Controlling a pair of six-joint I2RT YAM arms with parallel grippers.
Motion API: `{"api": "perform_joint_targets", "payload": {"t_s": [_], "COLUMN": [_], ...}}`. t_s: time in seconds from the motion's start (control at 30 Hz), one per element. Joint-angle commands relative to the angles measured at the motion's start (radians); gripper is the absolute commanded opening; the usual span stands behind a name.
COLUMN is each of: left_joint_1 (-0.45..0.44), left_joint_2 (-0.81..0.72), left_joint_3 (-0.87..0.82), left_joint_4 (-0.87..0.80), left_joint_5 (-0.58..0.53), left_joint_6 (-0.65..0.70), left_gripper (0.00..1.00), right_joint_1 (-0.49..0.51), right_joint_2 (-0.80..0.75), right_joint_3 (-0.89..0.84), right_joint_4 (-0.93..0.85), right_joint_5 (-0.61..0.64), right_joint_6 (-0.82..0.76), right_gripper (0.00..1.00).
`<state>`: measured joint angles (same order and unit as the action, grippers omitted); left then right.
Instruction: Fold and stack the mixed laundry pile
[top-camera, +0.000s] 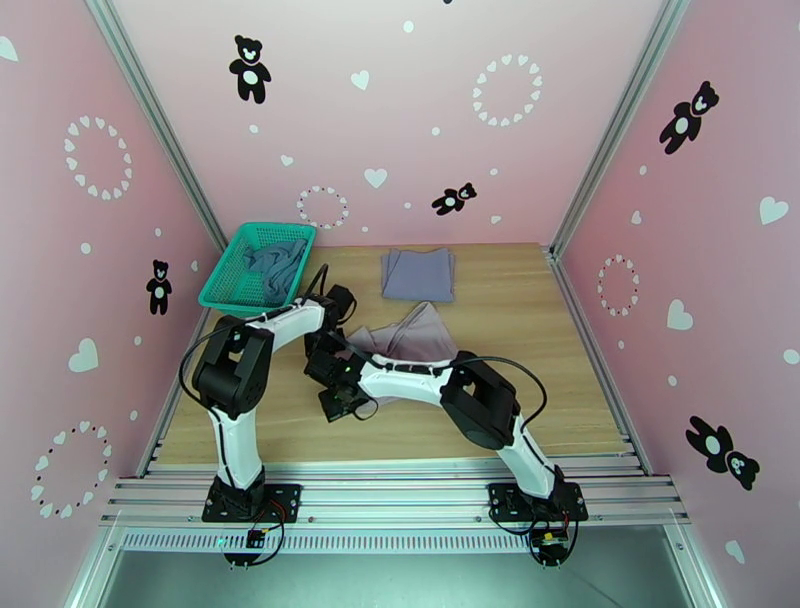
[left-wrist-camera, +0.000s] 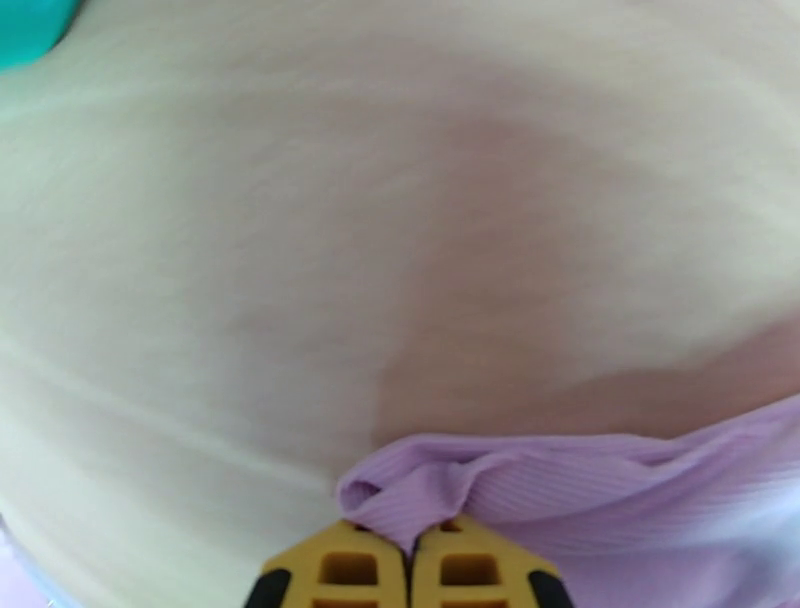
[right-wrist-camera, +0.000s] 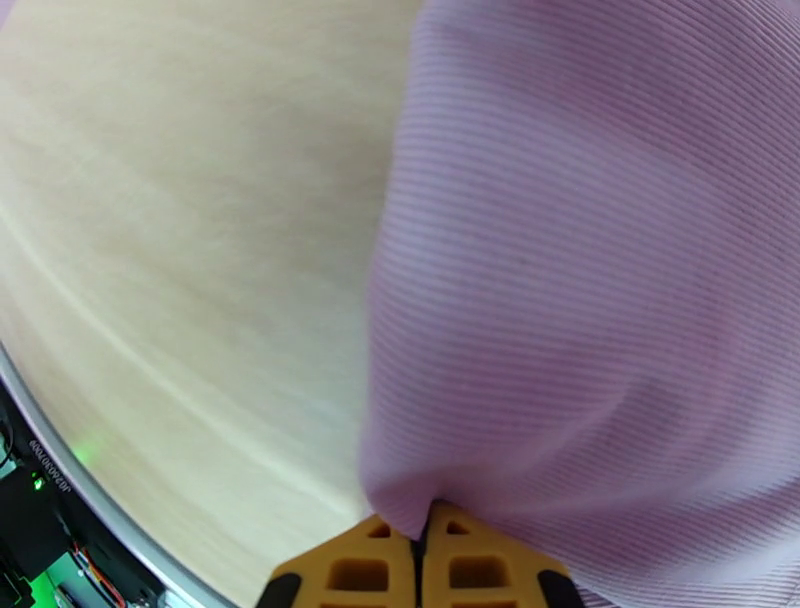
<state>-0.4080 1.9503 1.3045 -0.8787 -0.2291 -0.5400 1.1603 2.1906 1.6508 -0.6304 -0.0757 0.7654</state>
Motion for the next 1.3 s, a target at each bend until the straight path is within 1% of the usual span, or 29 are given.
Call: {"api": "perform_joint_targets", "payload": {"t_s": [0.0,0.23,0.33,0.53,0.7,0.87,0.97,1.07,1.13,1.2,1.27], "left_joint_1": [-0.001,-0.006,-0.032,-0.124,-0.221,-0.298,-0.326,-0.334,-0.336,-0.339,-0.339], "left_joint_2": [-0.015,-0.084,-0.115,-0.116,-0.107,-0.115,-0.135,-0.162,-0.175,-0.187,-0.197], "left_joint_3": [-0.071,-0.200,-0.259,-0.327,-0.350,-0.367,-0.376,-0.377,-0.369,-0.360,-0.352], "left_joint_4": [-0.076,-0.034,-0.011,0.029,0.035,0.019,0.005,-0.014,-0.028,-0.035,-0.037], "left_joint_5": [-0.026,0.021,0.045,0.091,0.114,0.125,0.124,0.114,0.109,0.107,0.106], "left_joint_6": [-0.015,-0.059,-0.095,-0.188,-0.269,-0.331,-0.361,-0.372,-0.374,-0.376,-0.375], "left_gripper": [0.00,0.00,0.00,0.00,0.00,0.00,0.00,0.00,0.03,0.10,0.19], "right_joint_1": [0.001,0.000,-0.001,-0.001,-0.001,-0.001,-0.001,-0.001,-0.001,-0.002,-0.001], "right_joint_2": [0.010,-0.085,-0.116,-0.160,-0.230,-0.325,-0.388,-0.435,-0.448,-0.452,-0.456], "right_joint_3": [0.028,-0.094,-0.156,-0.261,-0.356,-0.466,-0.533,-0.579,-0.592,-0.592,-0.592], "right_joint_4": [-0.041,-0.093,-0.103,-0.122,-0.124,-0.132,-0.138,-0.141,-0.149,-0.155,-0.147], "right_joint_5": [-0.008,0.078,0.100,0.141,0.151,0.161,0.176,0.194,0.210,0.220,0.215], "right_joint_6": [-0.021,-0.053,-0.068,-0.085,-0.090,-0.087,-0.074,-0.064,-0.060,-0.057,-0.053], "right_gripper": [0.06,0.06,0.06,0.06,0.06,0.06,0.06,0.07,0.07,0.08,0.09]}}
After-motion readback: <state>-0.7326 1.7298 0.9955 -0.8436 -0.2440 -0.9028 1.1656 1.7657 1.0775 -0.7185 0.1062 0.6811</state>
